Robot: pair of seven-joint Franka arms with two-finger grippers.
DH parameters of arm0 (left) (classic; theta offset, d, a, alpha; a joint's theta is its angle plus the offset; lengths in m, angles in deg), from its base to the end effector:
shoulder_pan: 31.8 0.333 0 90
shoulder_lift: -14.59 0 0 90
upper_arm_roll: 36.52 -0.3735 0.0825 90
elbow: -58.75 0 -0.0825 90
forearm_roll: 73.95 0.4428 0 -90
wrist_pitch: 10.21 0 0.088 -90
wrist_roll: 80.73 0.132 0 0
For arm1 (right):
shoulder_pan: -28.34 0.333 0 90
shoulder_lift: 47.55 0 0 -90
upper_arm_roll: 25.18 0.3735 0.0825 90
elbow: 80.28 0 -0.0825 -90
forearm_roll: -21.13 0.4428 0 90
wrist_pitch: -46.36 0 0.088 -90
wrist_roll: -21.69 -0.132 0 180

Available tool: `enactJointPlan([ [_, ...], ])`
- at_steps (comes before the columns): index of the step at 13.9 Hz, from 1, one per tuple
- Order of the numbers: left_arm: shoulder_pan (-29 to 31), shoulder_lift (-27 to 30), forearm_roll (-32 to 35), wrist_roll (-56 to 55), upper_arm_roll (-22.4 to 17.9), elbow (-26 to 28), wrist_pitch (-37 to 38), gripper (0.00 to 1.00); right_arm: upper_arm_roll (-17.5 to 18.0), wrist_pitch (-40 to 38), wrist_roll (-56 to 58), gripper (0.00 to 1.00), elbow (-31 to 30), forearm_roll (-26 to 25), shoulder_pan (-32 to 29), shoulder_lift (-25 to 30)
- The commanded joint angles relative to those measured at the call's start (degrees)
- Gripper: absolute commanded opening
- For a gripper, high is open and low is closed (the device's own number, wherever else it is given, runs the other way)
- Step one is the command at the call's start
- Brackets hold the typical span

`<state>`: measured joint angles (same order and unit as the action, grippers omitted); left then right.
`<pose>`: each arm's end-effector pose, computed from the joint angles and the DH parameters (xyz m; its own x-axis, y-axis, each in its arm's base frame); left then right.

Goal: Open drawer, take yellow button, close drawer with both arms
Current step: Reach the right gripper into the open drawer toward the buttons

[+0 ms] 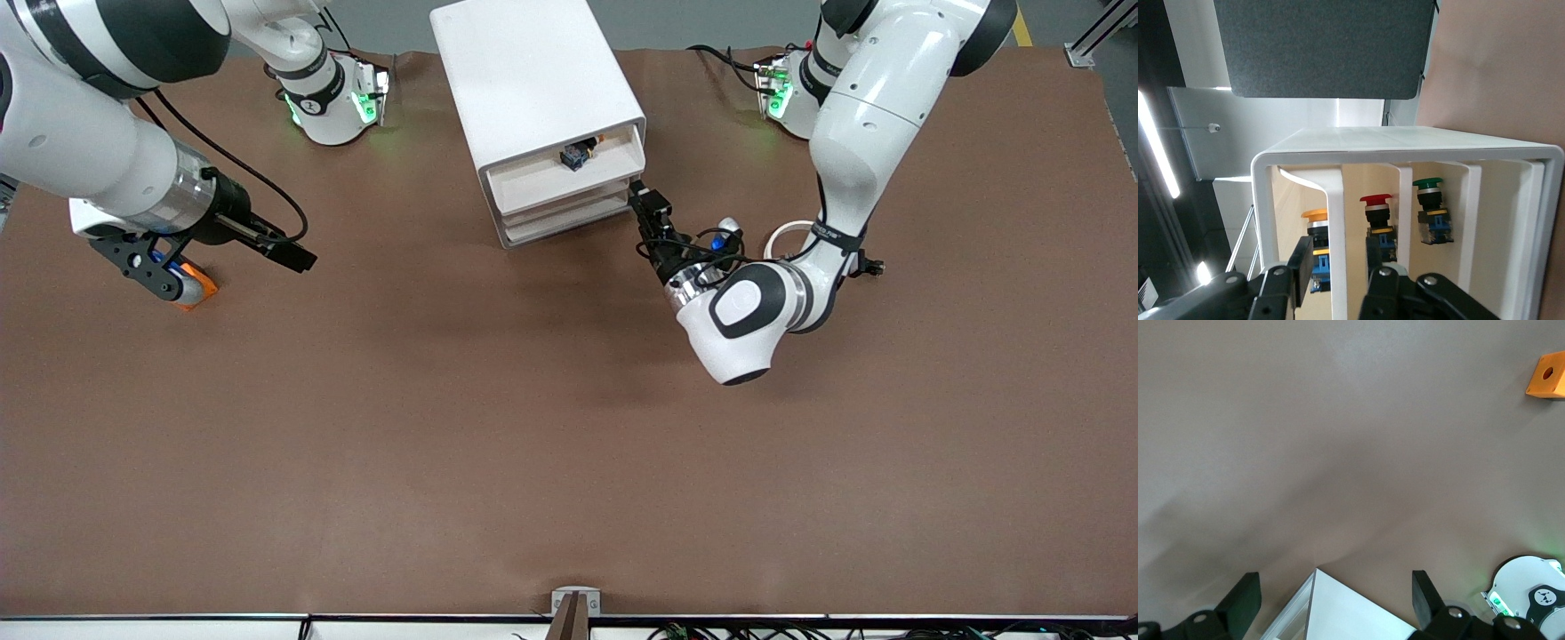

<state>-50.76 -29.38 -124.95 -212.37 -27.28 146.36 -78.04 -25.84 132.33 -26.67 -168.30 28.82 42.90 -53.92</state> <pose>0.5415 -0.4067 0.2367 -0.3784 0.9256 0.0124 0.0957 0.0525 -0.9940 0.6158 0.1718 0.6012 0.8072 -0.5570 -0.1956 -0.5643 -0.8253 0.0212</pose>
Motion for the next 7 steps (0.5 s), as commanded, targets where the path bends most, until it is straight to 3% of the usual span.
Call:
enactJointPlan([
  [1,-2.22,0.02,0.29,0.34,-0.02,-0.68,-0.03,0.38,-0.31,0.95,-1.03,1.00,0.03,0.65,0.37,-0.04],
  [5,-4.68,0.02,0.29,0.34,0.07,0.54,-0.03,0.34,-0.31,2.35,-5.51,1.00,0.03,0.65,2.83,-0.22],
  [7,-5.39,0.20,0.29,0.34,0.07,0.81,-0.03,0.13,-0.31,3.40,-7.79,1.00,0.03,0.56,4.32,-0.39],
])
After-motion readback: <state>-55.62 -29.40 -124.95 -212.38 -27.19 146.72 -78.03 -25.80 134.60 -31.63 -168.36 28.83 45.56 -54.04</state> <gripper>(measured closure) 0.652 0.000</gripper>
